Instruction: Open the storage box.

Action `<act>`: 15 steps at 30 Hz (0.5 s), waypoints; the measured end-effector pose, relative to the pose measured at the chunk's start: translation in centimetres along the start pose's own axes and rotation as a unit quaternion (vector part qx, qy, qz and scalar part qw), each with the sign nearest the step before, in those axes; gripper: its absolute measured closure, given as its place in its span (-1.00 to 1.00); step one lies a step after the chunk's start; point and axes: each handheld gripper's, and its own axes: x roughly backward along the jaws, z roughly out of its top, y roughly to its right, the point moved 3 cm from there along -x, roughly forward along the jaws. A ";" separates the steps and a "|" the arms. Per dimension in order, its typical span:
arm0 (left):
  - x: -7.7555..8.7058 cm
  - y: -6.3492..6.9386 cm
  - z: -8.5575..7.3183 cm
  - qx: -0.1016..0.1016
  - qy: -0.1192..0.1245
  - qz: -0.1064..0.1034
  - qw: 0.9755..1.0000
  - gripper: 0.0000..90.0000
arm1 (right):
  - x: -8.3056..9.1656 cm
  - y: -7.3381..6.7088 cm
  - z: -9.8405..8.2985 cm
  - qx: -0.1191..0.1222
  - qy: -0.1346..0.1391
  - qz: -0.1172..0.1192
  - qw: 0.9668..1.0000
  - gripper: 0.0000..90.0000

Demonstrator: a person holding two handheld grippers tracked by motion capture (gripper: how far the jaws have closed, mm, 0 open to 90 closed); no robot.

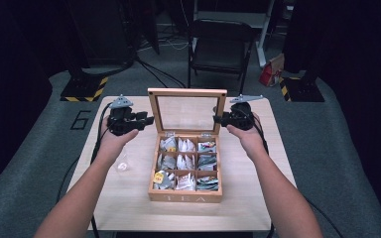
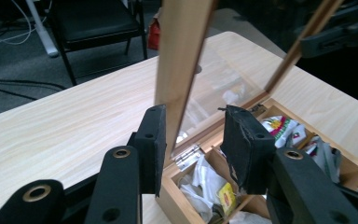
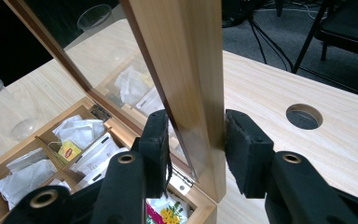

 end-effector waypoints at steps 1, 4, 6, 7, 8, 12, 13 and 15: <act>0.2 0.2 -0.1 -0.001 -0.001 -0.004 1.000 0.33 | -0.1 0.1 0.1 -0.001 -0.001 -0.001 1.000 0.36; 0.3 0.4 -0.3 0.001 -0.003 -0.008 1.000 0.32 | -0.3 0.2 0.2 -0.005 0.002 -0.004 1.000 0.37; 0.4 0.5 -0.5 0.003 -0.007 -0.010 1.000 0.32 | -0.4 0.4 0.2 -0.009 0.005 -0.005 1.000 0.38; 0.4 0.5 -0.6 0.001 -0.007 -0.010 1.000 0.32 | -0.5 0.4 0.2 -0.012 0.005 -0.005 1.000 0.38; 0.4 0.5 -0.7 0.002 -0.007 -0.010 1.000 0.32 | -0.5 0.4 0.2 -0.014 0.006 -0.006 1.000 0.38; 0.6 0.5 -1.0 0.002 -0.010 -0.010 1.000 0.32 | -0.7 0.8 0.2 -0.024 0.012 0.000 1.000 0.38; 0.7 0.5 -1.0 0.003 -0.009 -0.011 1.000 0.32 | -0.7 0.9 0.3 -0.027 0.012 0.003 1.000 0.38; 0.9 0.5 -1.2 0.005 -0.008 -0.011 1.000 0.30 | -0.8 1.0 0.3 -0.033 0.014 0.005 0.999 0.39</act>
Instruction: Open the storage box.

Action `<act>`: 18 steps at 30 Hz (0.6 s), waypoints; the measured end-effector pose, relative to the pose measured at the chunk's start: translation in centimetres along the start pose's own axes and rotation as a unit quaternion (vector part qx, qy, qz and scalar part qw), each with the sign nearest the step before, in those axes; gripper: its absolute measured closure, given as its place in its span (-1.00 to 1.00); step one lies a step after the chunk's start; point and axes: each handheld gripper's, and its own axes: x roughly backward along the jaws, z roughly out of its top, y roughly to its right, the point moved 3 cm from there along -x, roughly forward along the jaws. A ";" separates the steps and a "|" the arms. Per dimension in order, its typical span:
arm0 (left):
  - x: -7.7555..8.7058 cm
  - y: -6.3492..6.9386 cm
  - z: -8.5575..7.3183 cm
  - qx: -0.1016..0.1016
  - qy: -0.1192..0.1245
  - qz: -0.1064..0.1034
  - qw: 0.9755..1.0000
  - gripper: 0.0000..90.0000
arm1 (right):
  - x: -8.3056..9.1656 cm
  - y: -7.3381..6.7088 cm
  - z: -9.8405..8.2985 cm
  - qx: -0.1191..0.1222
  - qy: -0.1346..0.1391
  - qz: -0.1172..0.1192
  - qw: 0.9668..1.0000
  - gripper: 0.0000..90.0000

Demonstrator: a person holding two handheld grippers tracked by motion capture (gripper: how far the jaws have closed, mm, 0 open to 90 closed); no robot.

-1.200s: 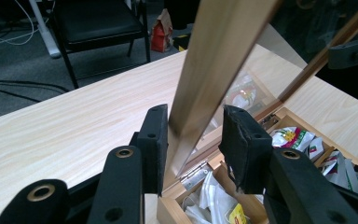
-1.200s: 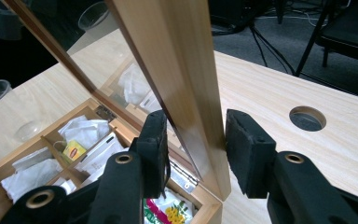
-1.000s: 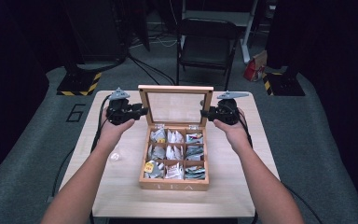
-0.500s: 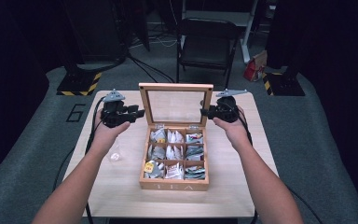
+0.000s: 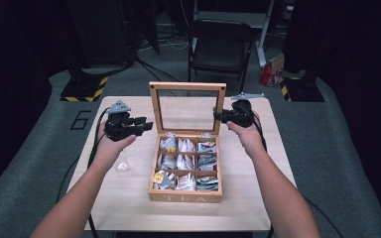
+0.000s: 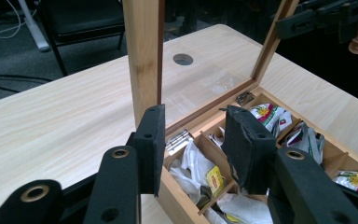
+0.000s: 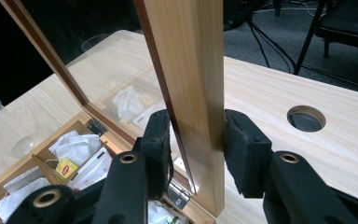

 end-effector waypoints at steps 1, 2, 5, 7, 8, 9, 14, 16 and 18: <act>0.1 0.0 -0.1 0.001 0.001 0.001 1.000 0.30 | -0.1 0.1 0.0 0.002 0.000 0.001 1.000 0.39; 0.1 0.1 -0.1 -0.001 0.000 0.002 1.000 0.30 | -0.2 0.1 0.1 0.000 -0.001 0.000 1.000 0.39; 0.4 0.1 -0.2 0.000 0.002 -0.001 1.000 0.29 | -0.4 0.2 0.3 0.001 -0.007 -0.007 1.000 0.39; 0.5 0.1 -0.2 -0.001 0.002 -0.001 1.000 0.29 | -0.5 0.2 0.3 0.002 -0.007 -0.010 1.000 0.39; 0.5 0.1 -0.3 0.003 0.002 -0.002 1.000 0.29 | -0.7 0.3 0.4 0.001 -0.006 -0.012 1.000 0.39; 0.5 0.1 -0.4 0.001 -0.001 0.000 1.000 0.28 | -0.7 0.3 0.4 0.000 -0.006 -0.013 1.000 0.39; 0.6 0.1 -0.6 0.001 -0.005 -0.001 1.000 0.28 | -1.0 0.4 0.5 -0.006 -0.006 -0.020 1.000 0.40; 0.6 0.1 -0.7 0.004 -0.004 -0.002 1.000 0.28 | -1.1 0.5 0.5 -0.004 -0.005 -0.023 1.000 0.41; 0.7 0.1 -0.8 0.003 -0.006 -0.002 1.000 0.27 | -1.2 0.6 0.5 -0.006 -0.004 -0.024 1.000 0.41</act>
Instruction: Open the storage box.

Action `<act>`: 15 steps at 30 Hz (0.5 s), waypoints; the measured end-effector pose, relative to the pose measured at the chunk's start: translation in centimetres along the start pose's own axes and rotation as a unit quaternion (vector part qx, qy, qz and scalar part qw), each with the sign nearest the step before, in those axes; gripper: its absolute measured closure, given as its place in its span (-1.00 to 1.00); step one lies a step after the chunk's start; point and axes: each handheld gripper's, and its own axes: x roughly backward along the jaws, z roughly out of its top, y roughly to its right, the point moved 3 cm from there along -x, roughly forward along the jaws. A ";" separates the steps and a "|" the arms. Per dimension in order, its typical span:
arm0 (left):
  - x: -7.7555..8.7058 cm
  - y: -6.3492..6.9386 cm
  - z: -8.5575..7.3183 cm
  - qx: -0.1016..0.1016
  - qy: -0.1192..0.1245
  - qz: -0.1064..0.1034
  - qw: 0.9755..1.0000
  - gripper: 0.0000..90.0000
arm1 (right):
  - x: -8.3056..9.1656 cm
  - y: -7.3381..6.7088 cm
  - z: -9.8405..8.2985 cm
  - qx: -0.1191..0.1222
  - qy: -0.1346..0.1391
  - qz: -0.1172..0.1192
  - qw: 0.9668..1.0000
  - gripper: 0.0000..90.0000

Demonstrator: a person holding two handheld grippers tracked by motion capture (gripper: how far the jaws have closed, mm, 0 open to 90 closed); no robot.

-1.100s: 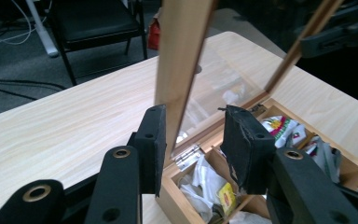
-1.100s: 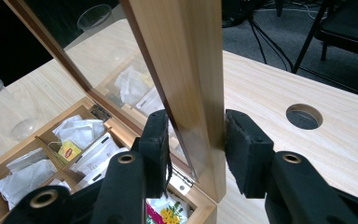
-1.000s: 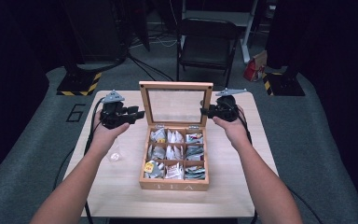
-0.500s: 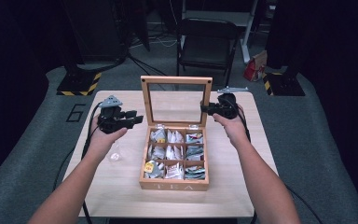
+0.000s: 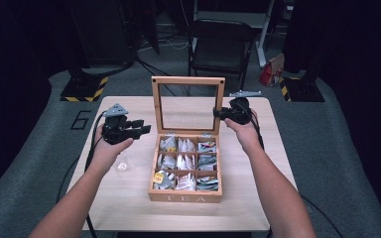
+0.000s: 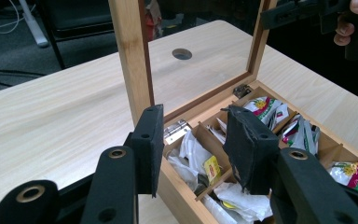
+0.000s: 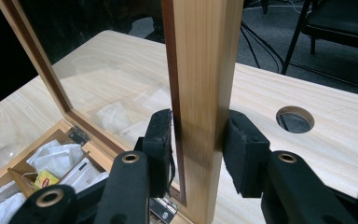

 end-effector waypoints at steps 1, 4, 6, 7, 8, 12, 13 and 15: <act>0.0 0.0 0.0 0.000 0.000 0.000 1.000 0.27 | 0.0 0.0 0.0 0.000 0.000 0.000 1.000 0.41; 0.1 0.1 -0.2 -0.002 -0.003 0.002 1.000 0.26 | -0.2 0.1 0.0 -0.007 0.002 -0.003 1.000 0.40; 0.2 0.1 -0.3 0.002 -0.001 0.002 1.000 0.26 | -0.4 0.2 0.0 -0.002 0.001 -0.006 1.000 0.39; 0.2 0.1 -0.3 0.001 -0.004 0.002 1.000 0.25 | -0.4 0.1 0.1 -0.003 0.000 -0.007 1.000 0.38; 0.3 0.1 -0.4 -0.001 -0.005 0.002 1.000 0.26 | -0.5 0.1 0.1 -0.005 -0.001 -0.009 1.000 0.36; 0.2 0.0 -0.6 0.003 -0.005 0.001 1.000 0.26 | -0.6 0.0 0.1 -0.007 -0.001 -0.011 1.000 0.30; 0.2 0.0 -0.6 0.003 -0.005 0.001 1.000 0.25 | -0.6 0.0 0.1 -0.007 -0.001 -0.011 1.000 0.30; 0.2 0.0 -0.7 0.002 -0.007 0.000 1.000 0.25 | -0.6 0.0 0.2 -0.008 -0.003 -0.006 1.000 0.30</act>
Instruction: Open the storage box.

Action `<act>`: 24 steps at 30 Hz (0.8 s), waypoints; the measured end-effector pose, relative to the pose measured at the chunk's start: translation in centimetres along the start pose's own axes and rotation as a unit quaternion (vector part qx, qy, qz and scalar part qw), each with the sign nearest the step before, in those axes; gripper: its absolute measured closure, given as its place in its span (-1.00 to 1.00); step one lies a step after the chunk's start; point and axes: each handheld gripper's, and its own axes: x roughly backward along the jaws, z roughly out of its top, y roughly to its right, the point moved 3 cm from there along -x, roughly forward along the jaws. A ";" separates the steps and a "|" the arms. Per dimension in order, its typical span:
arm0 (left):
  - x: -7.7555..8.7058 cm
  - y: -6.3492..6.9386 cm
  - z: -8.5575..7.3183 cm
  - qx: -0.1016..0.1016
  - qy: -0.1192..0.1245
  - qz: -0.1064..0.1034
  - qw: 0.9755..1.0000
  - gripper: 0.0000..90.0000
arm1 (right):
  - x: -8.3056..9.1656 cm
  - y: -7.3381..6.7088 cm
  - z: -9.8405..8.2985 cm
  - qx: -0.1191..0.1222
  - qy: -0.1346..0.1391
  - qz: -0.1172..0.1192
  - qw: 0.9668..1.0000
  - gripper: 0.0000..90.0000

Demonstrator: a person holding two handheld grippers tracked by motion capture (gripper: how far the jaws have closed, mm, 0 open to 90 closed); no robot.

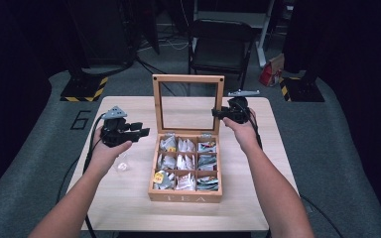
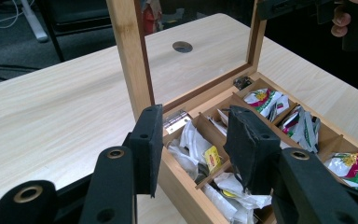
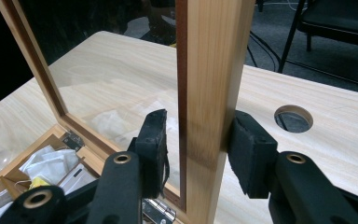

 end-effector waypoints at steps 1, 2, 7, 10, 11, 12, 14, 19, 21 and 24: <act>0.0 0.0 -0.1 0.001 0.000 0.001 1.000 0.25 | 0.0 0.0 0.0 0.000 -0.001 0.002 1.000 0.28; -0.1 0.0 -0.1 0.003 0.001 0.001 1.000 0.25 | 0.0 0.0 0.0 0.000 -0.001 0.002 1.000 0.27; -0.1 -0.1 -0.2 0.006 0.000 0.001 1.000 0.23 | 0.0 -0.1 0.0 -0.002 0.000 0.004 1.000 0.23; -0.1 0.0 -0.2 0.005 0.001 0.003 1.000 0.22 | 0.0 -0.2 0.0 0.001 0.000 0.002 1.000 0.17; -0.1 0.0 -0.2 0.006 0.002 0.003 1.000 0.22 | -0.1 -0.2 0.0 0.003 -0.001 0.001 1.000 0.16; 0.0 -0.1 -0.2 0.003 0.000 0.003 1.000 0.21 | -0.1 -0.2 0.0 0.004 -0.001 0.001 1.000 0.15; 0.0 -0.1 -0.3 0.005 0.003 0.006 1.000 0.21 | 0.1 -0.3 0.0 0.005 -0.003 -0.002 1.000 0.13; 0.1 -0.3 -0.2 0.007 0.005 0.007 1.000 0.21 | 0.7 -0.1 -0.1 0.006 -0.002 -0.006 1.000 0.13; 0.1 -0.3 -0.2 0.007 0.004 0.008 1.000 0.21 | 1.2 -0.1 -0.1 0.007 -0.002 -0.007 1.000 0.15; 0.1 -0.3 -0.2 0.009 0.004 0.008 1.000 0.21 | 1.6 0.0 -0.2 0.015 -0.001 -0.008 1.000 0.16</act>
